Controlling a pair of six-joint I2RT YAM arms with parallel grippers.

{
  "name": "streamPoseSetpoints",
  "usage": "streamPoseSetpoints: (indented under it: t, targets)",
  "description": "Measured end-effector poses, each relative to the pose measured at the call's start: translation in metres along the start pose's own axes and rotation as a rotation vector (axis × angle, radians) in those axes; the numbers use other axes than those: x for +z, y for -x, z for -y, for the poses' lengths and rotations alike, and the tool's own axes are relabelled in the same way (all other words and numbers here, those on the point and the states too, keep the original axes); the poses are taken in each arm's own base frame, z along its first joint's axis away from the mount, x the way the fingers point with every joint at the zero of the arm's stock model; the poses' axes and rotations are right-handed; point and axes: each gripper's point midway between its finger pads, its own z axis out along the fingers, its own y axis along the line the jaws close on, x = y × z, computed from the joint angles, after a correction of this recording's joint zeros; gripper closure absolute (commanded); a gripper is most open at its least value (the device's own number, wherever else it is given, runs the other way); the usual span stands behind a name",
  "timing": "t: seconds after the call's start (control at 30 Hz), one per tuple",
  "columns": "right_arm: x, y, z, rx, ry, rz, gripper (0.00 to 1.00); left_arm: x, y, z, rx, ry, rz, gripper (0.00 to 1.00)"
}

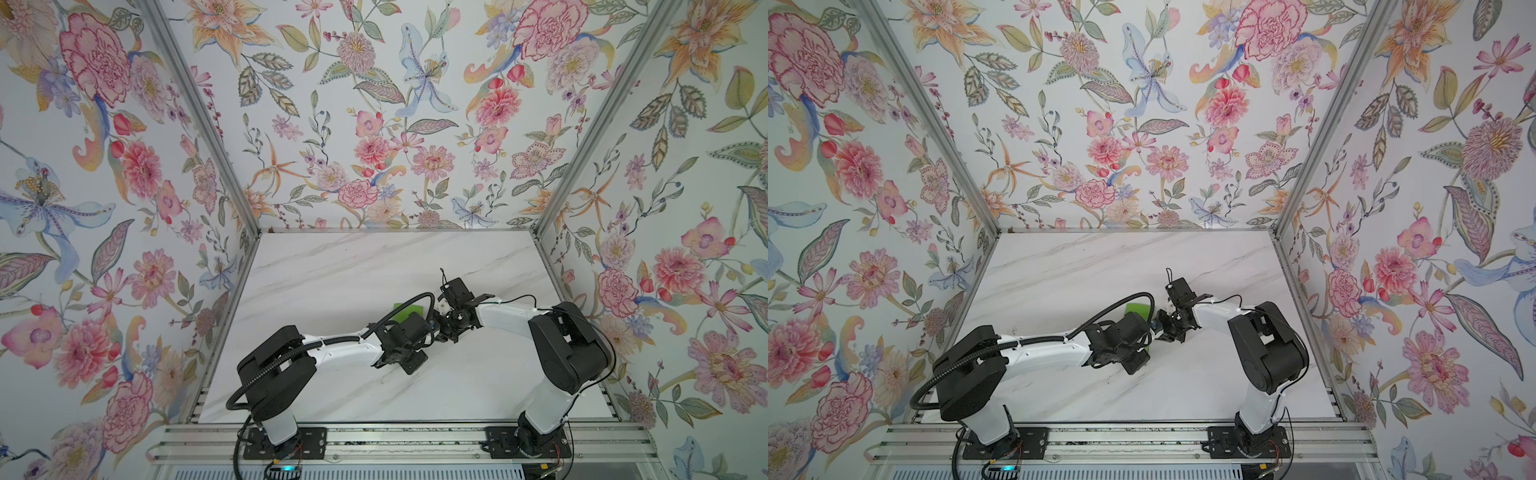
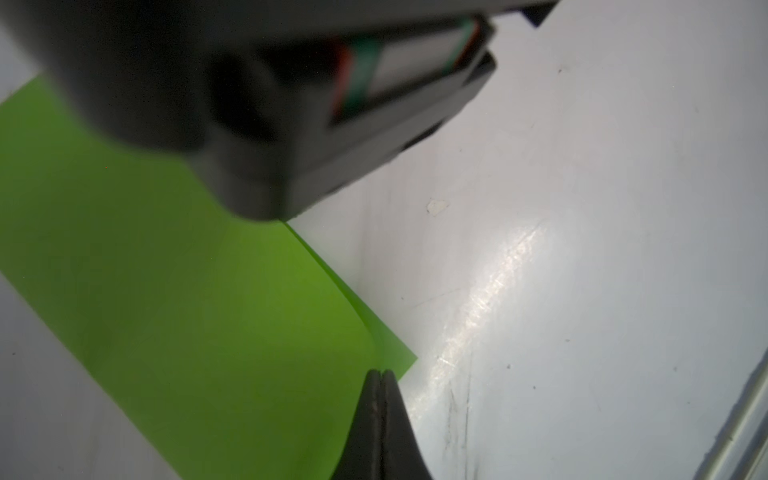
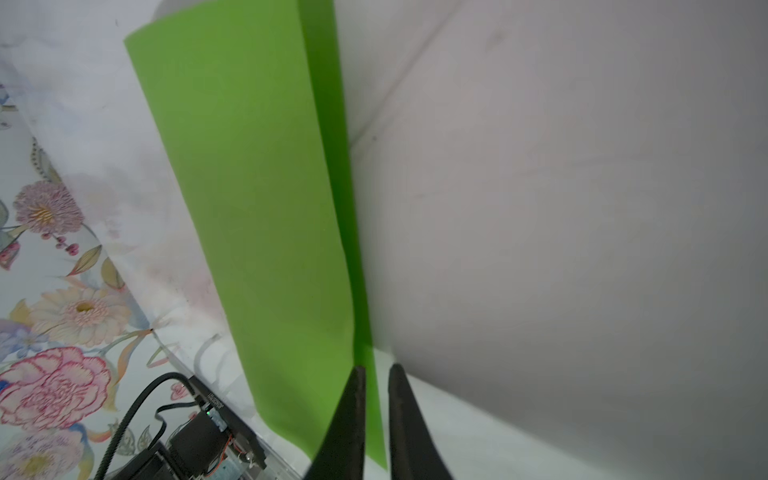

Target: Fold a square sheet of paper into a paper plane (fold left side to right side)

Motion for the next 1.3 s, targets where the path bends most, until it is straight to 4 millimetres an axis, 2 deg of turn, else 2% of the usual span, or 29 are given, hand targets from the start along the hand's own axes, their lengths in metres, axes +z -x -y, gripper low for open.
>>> streamPoseSetpoints:
  t: [0.07,0.17,0.3,0.37,0.53,0.67,0.8,1.1,1.3]
  targets:
    - [-0.014,0.001,0.003,-0.005,-0.025,0.023,0.71,-0.002,0.011,0.003,-0.037,-0.025,0.030,1.00]
    - [-0.034,0.003,0.004,-0.007,-0.039,0.065,0.70,-0.007,0.028,0.004,-0.099,-0.058,0.077,1.00]
    - [-0.055,0.006,0.004,-0.008,-0.034,0.117,0.81,-0.012,0.047,0.005,-0.179,-0.099,0.127,1.00]
    - [-0.058,0.004,0.007,-0.003,-0.040,0.127,0.87,-0.012,0.055,0.007,-0.212,-0.116,0.145,1.00]
    - [-0.048,-0.009,0.024,0.022,-0.059,0.099,0.96,-0.007,0.066,0.006,-0.298,-0.151,0.173,1.00]
    - [-0.033,-0.021,0.033,0.050,-0.028,0.061,0.98,-0.005,0.073,0.003,-0.356,-0.177,0.194,1.00]
    - [-0.015,-0.024,0.037,0.075,0.004,0.027,0.99,-0.005,0.078,0.000,-0.393,-0.204,0.221,1.00]
    - [-0.003,-0.018,0.031,0.067,0.061,0.024,1.00,0.003,0.060,-0.013,-0.447,-0.222,0.186,1.00]
    - [-0.001,-0.016,0.028,0.060,0.076,0.026,1.00,0.007,0.048,-0.034,-0.478,-0.191,0.171,1.00]
